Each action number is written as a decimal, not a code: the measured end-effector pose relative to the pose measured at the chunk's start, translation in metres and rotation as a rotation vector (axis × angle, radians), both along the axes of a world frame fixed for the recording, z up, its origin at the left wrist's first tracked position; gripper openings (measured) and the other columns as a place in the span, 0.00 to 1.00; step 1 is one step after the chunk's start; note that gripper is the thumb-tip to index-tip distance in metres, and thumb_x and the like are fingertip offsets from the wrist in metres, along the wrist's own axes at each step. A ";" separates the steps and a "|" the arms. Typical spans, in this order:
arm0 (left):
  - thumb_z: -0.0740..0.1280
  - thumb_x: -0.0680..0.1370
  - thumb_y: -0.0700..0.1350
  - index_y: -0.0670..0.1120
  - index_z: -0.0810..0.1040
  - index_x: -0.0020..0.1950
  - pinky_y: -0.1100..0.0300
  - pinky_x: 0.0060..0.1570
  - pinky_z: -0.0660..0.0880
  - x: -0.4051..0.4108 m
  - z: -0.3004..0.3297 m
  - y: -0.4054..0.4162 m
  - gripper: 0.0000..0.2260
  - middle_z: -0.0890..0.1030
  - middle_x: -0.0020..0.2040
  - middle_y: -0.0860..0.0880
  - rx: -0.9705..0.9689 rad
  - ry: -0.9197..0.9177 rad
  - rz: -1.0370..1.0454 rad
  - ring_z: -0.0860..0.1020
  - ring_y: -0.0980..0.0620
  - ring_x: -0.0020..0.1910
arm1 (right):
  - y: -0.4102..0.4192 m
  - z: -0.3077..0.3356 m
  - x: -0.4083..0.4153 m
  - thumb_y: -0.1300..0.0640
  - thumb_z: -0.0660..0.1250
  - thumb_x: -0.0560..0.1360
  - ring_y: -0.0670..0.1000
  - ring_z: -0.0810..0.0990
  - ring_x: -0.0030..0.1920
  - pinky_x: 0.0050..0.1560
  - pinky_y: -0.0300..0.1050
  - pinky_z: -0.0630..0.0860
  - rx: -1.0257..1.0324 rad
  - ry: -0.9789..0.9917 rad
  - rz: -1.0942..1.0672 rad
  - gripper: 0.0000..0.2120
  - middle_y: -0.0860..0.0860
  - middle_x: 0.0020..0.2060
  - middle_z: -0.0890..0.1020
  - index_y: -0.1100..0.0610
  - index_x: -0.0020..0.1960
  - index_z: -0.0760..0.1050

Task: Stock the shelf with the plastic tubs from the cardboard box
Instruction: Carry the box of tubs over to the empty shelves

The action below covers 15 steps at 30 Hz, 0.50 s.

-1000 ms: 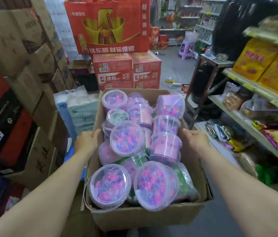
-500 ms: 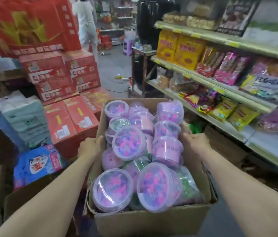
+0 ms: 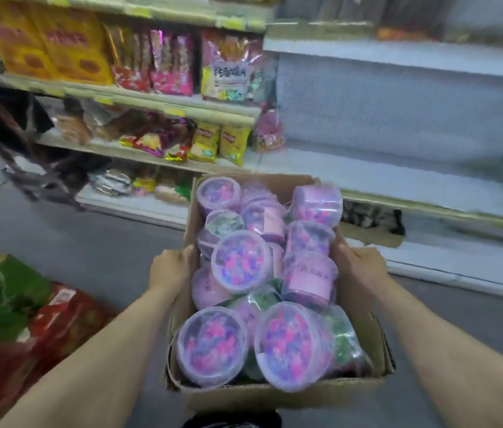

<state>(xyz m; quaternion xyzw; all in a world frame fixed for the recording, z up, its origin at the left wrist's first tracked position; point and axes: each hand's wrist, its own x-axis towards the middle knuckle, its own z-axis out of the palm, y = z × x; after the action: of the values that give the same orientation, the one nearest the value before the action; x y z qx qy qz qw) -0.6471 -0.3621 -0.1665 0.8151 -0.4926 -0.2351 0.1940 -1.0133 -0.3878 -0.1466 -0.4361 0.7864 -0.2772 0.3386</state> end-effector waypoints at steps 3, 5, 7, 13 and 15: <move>0.59 0.81 0.56 0.35 0.82 0.49 0.48 0.50 0.74 -0.078 -0.016 -0.057 0.25 0.80 0.51 0.31 0.022 0.012 -0.126 0.78 0.32 0.54 | 0.006 -0.009 -0.070 0.31 0.67 0.64 0.49 0.73 0.30 0.32 0.50 0.76 0.051 -0.053 -0.275 0.31 0.49 0.25 0.77 0.61 0.31 0.78; 0.58 0.81 0.57 0.35 0.82 0.48 0.48 0.50 0.74 -0.134 -0.022 -0.090 0.25 0.81 0.49 0.31 0.034 0.004 -0.231 0.78 0.32 0.53 | 0.010 -0.005 -0.118 0.28 0.67 0.63 0.46 0.77 0.31 0.30 0.46 0.76 0.057 -0.056 -0.420 0.33 0.49 0.25 0.79 0.60 0.34 0.82; 0.57 0.81 0.56 0.36 0.82 0.47 0.48 0.49 0.74 -0.192 -0.023 -0.120 0.24 0.81 0.48 0.32 0.025 0.008 -0.368 0.79 0.32 0.51 | 0.018 0.000 -0.165 0.34 0.67 0.71 0.41 0.73 0.34 0.29 0.41 0.72 0.065 -0.057 -0.482 0.29 0.50 0.27 0.79 0.62 0.40 0.83; 0.57 0.82 0.55 0.38 0.82 0.46 0.49 0.50 0.73 -0.374 -0.009 -0.175 0.23 0.82 0.48 0.34 0.015 0.018 -0.737 0.79 0.35 0.51 | 0.074 0.004 -0.301 0.47 0.68 0.74 0.46 0.72 0.34 0.32 0.43 0.72 0.076 -0.037 -0.752 0.22 0.52 0.28 0.73 0.65 0.33 0.76; 0.56 0.82 0.55 0.39 0.82 0.48 0.49 0.51 0.74 -0.439 -0.005 -0.185 0.23 0.82 0.51 0.34 0.022 0.020 -0.846 0.78 0.35 0.53 | 0.093 0.002 -0.347 0.44 0.68 0.73 0.45 0.71 0.39 0.37 0.46 0.72 0.064 0.006 -0.838 0.25 0.52 0.30 0.74 0.67 0.36 0.77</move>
<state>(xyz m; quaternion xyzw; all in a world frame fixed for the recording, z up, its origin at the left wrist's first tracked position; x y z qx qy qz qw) -1.0858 -0.5473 -0.1716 0.5409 -0.7793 -0.3071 0.0765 -1.3607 -0.2952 -0.1442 -0.0685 0.9050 -0.3651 0.2075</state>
